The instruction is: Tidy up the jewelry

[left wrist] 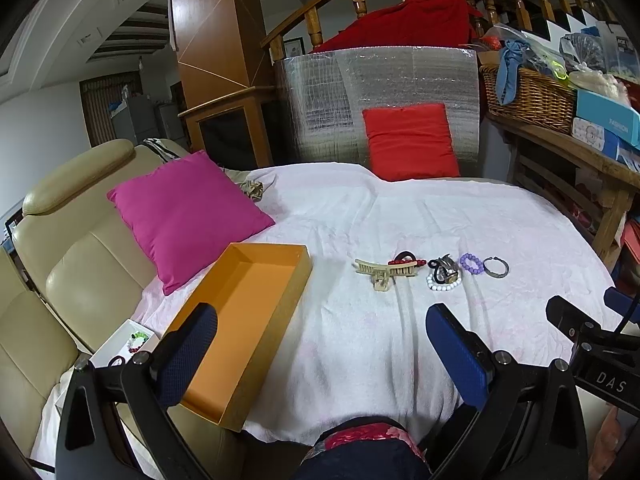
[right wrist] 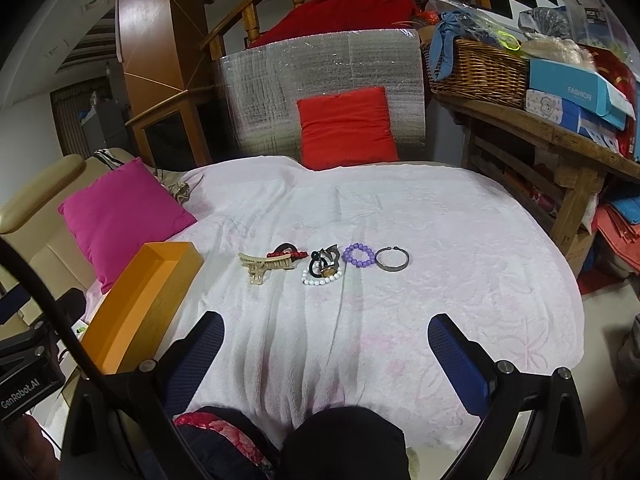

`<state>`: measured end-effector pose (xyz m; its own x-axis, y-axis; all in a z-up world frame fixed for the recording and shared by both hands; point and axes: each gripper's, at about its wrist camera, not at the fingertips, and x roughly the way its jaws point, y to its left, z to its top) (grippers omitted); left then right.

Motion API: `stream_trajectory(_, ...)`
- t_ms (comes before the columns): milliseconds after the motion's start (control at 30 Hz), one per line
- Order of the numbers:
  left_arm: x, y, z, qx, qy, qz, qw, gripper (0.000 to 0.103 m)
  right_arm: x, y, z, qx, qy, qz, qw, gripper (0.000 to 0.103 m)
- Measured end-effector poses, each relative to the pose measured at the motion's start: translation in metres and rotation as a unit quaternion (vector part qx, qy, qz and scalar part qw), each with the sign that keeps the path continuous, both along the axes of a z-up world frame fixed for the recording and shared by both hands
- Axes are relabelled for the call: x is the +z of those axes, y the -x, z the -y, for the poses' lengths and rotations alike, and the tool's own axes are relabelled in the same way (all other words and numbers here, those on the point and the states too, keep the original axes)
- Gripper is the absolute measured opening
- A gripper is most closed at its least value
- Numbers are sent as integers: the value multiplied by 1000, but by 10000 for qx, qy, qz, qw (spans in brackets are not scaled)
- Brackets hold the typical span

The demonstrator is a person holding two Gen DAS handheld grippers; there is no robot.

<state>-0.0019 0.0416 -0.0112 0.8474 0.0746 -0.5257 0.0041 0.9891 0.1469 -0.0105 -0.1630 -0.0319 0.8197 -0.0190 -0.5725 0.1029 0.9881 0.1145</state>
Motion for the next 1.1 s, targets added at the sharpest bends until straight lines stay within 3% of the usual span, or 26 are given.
stream_trajectory(1100,-2,-2,-5,58,-9,-43,10000,103,-3,1,0,-26,-69,-3,10000,103)
